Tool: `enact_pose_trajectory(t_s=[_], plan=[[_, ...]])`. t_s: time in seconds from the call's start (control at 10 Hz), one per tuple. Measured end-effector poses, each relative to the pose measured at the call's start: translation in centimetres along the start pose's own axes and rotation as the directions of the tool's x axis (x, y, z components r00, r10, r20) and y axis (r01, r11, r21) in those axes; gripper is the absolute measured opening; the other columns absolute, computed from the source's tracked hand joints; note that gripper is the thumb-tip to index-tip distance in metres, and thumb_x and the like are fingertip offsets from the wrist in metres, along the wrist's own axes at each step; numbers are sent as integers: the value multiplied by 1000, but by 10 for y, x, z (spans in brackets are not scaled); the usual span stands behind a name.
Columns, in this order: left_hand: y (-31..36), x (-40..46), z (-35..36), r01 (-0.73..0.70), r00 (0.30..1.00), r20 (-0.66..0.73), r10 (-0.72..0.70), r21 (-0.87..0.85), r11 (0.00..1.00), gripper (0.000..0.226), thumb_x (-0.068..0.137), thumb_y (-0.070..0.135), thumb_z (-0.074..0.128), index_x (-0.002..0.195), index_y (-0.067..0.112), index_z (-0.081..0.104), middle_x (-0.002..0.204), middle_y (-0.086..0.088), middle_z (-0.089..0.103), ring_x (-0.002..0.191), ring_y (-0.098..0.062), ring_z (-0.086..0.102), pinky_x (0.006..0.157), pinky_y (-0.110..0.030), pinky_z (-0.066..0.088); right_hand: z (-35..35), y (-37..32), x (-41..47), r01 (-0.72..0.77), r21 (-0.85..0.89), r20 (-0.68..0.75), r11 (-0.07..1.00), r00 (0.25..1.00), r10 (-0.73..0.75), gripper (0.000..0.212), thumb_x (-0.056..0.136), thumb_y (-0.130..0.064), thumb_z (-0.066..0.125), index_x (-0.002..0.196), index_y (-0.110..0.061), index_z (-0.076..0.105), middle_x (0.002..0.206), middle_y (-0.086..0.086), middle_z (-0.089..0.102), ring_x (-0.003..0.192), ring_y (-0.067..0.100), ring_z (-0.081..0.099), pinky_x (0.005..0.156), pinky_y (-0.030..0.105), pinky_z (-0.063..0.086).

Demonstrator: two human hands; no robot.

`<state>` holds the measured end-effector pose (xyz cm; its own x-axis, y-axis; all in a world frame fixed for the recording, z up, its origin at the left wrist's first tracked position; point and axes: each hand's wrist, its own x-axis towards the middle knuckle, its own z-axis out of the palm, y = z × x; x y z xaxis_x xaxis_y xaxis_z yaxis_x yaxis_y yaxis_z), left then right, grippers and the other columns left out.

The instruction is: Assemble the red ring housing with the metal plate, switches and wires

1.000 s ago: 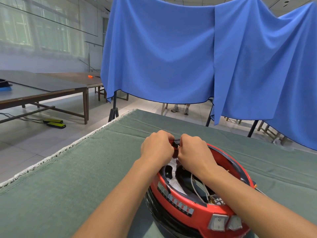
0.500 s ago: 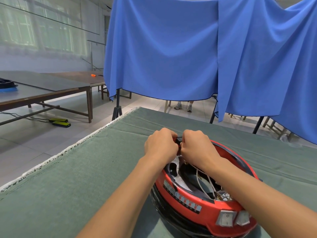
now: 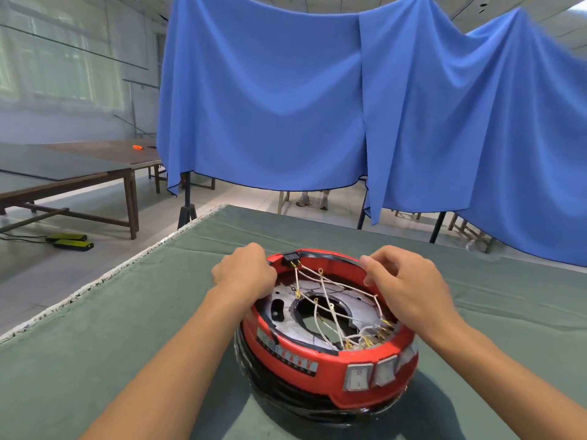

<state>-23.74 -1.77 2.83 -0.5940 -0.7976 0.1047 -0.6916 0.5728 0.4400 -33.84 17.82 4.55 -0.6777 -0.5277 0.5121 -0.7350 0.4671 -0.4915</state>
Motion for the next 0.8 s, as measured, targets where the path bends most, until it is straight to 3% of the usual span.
enact_pose_trajectory(t_s=[0.1,0.2,0.3,0.4,0.5,0.6,0.7,0.8], plan=[[0,-2,-1,70,994,-78,-70,0,998,9,89,15,46,80,13,44,110,-13,62,95,-34,54,72,-32,35,-7,14,-16,3,-68,-21,998,1000,-5,24,87,-47,52,71,-32,61,71,-15,64,84,5,52,60,25,38],[-10,3,-5,143,987,-68,-148,-78,987,4,86,14,44,86,12,47,112,-15,60,105,-36,55,76,-33,37,-11,17,-26,55,-15,44,998,998,-54,14,86,-41,57,75,-36,64,72,-19,60,87,1,48,63,25,37],[-18,3,-8,183,983,19,-183,-188,965,17,83,23,46,87,9,56,102,-16,65,94,-38,61,85,-38,48,-6,13,-34,166,31,174,986,970,-169,11,86,-46,56,87,-38,64,81,-30,58,87,-4,49,74,26,42],[-21,0,-8,181,983,28,-180,-281,943,25,80,27,49,88,7,61,93,-16,67,84,-38,65,84,-43,54,7,13,-43,268,-21,236,963,938,-255,31,81,-64,52,98,-39,60,99,-28,55,93,-7,43,77,18,37],[-21,-6,-4,150,987,14,-162,-466,872,22,82,28,51,77,9,62,79,-12,67,70,-36,69,68,-45,59,18,18,-43,224,23,158,974,961,-225,29,79,-61,59,97,-38,60,102,-23,53,98,-4,44,79,22,39],[-14,-13,10,87,993,-14,-119,-598,797,19,86,34,53,87,18,63,90,-3,64,81,-29,65,60,-45,60,24,27,-32,138,88,116,987,982,-148,21,82,-48,66,97,-34,63,103,-20,55,101,5,50,87,30,42],[-14,-20,27,6,998,-44,-41,-598,802,22,88,44,49,97,27,61,103,-1,65,99,-30,61,81,-51,55,30,33,-20,76,101,110,992,990,-87,21,85,-44,65,101,-31,64,110,-17,57,105,14,52,90,39,44],[-19,-17,40,-16,997,-69,-34,-616,788,15,90,38,51,90,27,61,99,-7,69,97,-30,65,87,-50,52,37,35,-16,30,116,74,993,997,-39,20,87,-44,62,102,-31,61,115,-16,55,110,16,50,90,39,45]])
